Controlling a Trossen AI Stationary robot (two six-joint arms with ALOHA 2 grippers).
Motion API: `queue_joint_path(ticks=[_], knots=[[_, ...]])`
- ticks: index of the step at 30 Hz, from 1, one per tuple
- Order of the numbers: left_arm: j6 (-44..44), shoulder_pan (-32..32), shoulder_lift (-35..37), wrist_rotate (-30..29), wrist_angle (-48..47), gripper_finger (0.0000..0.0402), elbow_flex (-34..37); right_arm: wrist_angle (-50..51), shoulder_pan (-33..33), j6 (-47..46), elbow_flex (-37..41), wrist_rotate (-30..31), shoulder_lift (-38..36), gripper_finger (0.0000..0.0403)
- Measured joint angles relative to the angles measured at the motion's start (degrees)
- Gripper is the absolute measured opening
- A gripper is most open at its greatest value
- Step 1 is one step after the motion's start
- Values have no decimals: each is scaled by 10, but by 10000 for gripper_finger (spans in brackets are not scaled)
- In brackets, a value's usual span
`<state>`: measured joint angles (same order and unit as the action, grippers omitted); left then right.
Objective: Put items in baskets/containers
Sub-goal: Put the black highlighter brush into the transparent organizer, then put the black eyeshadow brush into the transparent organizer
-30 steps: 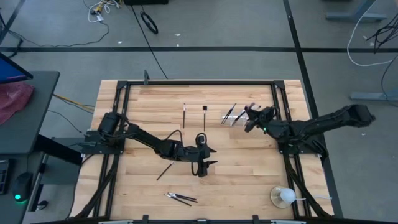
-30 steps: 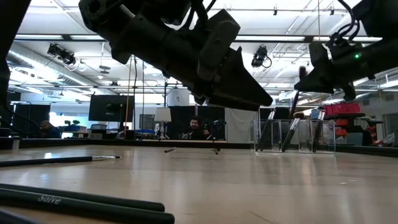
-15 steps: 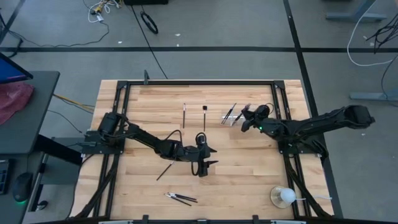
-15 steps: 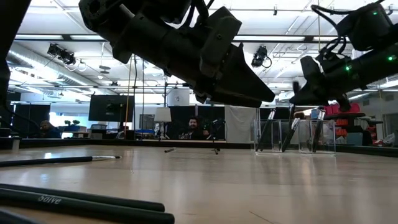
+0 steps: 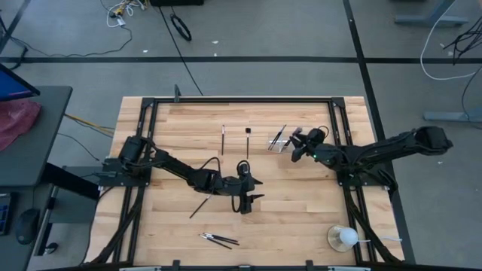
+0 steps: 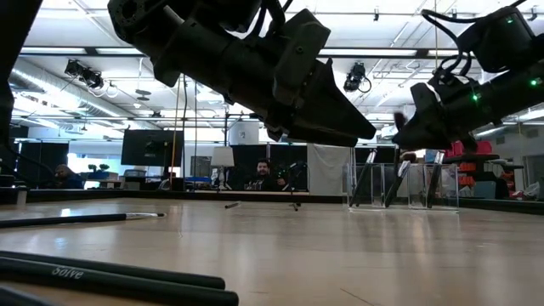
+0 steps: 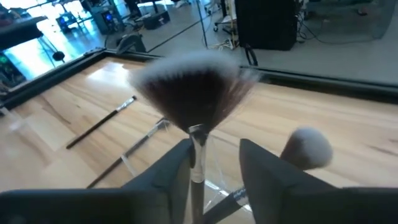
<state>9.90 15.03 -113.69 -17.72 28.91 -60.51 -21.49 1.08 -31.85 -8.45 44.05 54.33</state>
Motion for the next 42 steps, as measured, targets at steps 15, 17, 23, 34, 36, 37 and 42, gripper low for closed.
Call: queue_joint_path(ticks=[15,17,23,34,36,37,42], knots=[[4,0,0,0,0,224,0,216,-26,-41,-65,-50,-60,206],[4,0,0,0,0,224,0,218,-33,-39,-65,-67,-60,222],[4,0,0,0,0,224,0,230,-58,-26,-66,-77,-63,280],[12,0,1,-1,0,224,0,410,-71,71,-238,-71,-106,270],[12,1,1,-5,-4,224,0,404,-51,93,-261,-87,-103,263],[13,3,5,-7,-14,224,0,397,-37,99,-266,-96,-102,259],[34,15,56,-60,-136,224,-1,327,52,99,-253,-115,-71,243]])
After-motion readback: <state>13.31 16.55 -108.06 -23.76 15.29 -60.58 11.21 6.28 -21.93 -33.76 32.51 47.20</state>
